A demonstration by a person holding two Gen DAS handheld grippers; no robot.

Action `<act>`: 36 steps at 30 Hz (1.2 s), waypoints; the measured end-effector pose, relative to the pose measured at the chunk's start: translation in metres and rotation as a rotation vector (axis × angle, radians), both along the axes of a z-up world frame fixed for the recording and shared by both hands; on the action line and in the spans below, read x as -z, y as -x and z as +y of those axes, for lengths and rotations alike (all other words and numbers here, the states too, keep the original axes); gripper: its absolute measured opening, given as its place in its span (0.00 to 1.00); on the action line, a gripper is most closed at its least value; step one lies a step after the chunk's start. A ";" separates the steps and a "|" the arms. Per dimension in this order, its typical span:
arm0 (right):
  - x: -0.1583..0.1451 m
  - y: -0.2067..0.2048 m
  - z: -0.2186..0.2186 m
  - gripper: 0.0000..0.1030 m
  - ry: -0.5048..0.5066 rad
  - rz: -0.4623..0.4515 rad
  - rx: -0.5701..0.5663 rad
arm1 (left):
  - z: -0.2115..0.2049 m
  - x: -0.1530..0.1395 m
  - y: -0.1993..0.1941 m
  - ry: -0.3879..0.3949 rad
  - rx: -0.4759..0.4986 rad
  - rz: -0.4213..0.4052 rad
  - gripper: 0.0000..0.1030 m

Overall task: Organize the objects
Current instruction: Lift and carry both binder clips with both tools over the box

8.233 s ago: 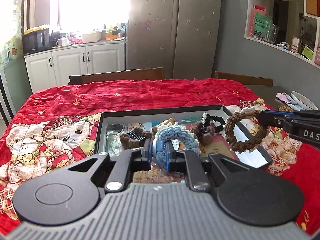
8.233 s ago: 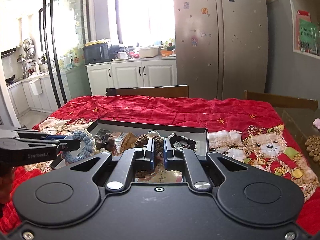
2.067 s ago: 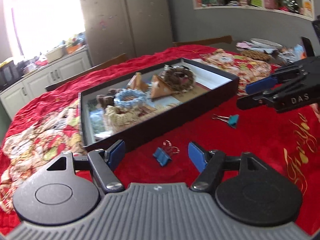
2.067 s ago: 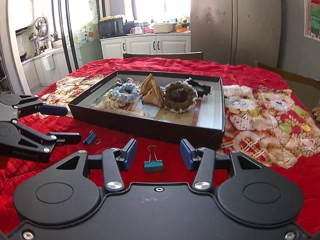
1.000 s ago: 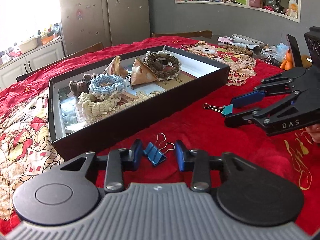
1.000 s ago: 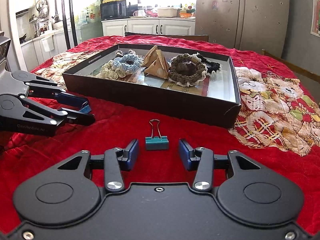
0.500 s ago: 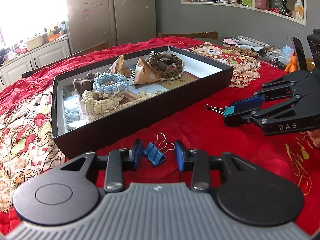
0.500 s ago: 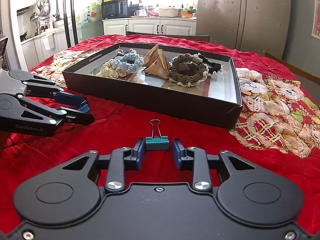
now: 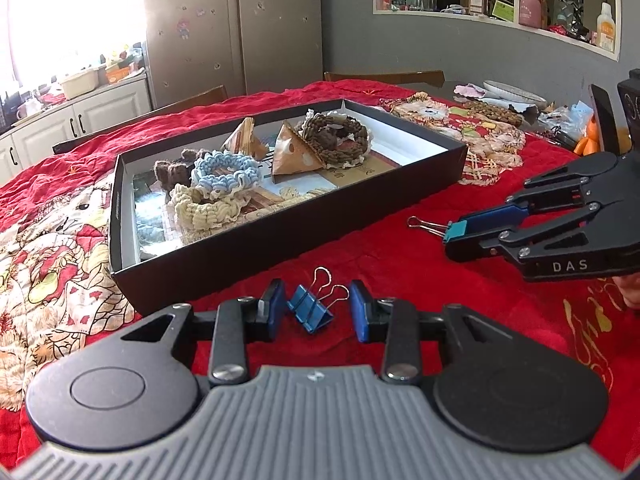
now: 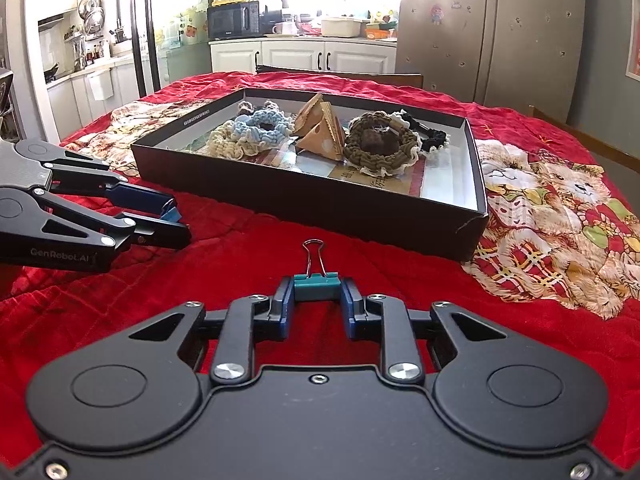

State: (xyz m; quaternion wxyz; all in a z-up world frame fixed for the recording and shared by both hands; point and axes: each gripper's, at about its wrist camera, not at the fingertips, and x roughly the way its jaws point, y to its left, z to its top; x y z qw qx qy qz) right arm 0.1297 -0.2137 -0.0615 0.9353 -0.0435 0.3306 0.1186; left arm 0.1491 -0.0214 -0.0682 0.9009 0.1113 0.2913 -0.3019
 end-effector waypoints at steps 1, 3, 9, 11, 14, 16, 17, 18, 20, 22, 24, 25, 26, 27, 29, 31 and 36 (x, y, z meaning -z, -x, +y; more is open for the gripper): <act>0.000 0.000 0.000 0.22 -0.001 -0.001 -0.002 | 0.000 -0.001 0.000 0.002 -0.001 0.001 0.37; -0.001 0.001 0.000 0.22 -0.002 -0.003 -0.003 | 0.001 -0.002 0.001 0.005 -0.004 0.003 0.37; -0.006 0.004 0.000 0.22 -0.015 -0.016 -0.011 | 0.003 -0.007 0.005 0.012 -0.018 0.007 0.37; -0.009 0.005 -0.001 0.22 -0.021 -0.023 -0.014 | 0.005 -0.009 0.005 0.018 -0.028 0.009 0.37; -0.013 0.008 -0.001 0.22 -0.025 -0.033 -0.021 | 0.008 -0.014 0.006 0.030 -0.041 0.011 0.37; -0.018 0.010 0.000 0.22 -0.028 -0.041 -0.027 | 0.009 -0.017 0.006 0.039 -0.048 0.010 0.37; -0.020 0.011 0.000 0.22 -0.032 -0.046 -0.030 | 0.010 -0.020 0.007 0.046 -0.051 0.007 0.37; -0.022 0.012 0.000 0.22 -0.035 -0.052 -0.034 | 0.011 -0.023 0.007 0.051 -0.056 0.004 0.37; -0.028 0.014 0.001 0.22 -0.043 -0.066 -0.043 | 0.013 -0.029 0.006 0.062 -0.067 -0.003 0.37; -0.035 0.014 0.003 0.22 -0.043 -0.083 -0.048 | 0.015 -0.035 0.004 0.074 -0.078 -0.011 0.37; -0.041 0.013 0.005 0.22 -0.038 -0.100 -0.050 | 0.016 -0.041 0.000 0.076 -0.092 -0.022 0.37; -0.044 0.013 0.006 0.22 -0.035 -0.107 -0.050 | 0.015 -0.044 -0.002 0.074 -0.100 -0.026 0.37; -0.046 0.011 0.006 0.22 -0.031 -0.113 -0.049 | 0.015 -0.046 -0.005 0.073 -0.111 -0.028 0.37; -0.048 0.009 0.006 0.22 -0.027 -0.119 -0.045 | 0.015 -0.048 -0.009 0.073 -0.122 -0.027 0.37; -0.052 0.003 0.005 0.22 -0.024 -0.129 -0.032 | 0.013 -0.050 -0.017 0.081 -0.139 -0.020 0.37; -0.056 -0.006 0.004 0.22 -0.020 -0.139 -0.017 | 0.008 -0.051 -0.025 0.079 -0.143 -0.021 0.37; -0.060 -0.028 0.001 0.22 -0.010 -0.149 0.021 | -0.013 -0.052 -0.046 0.076 -0.135 -0.031 0.37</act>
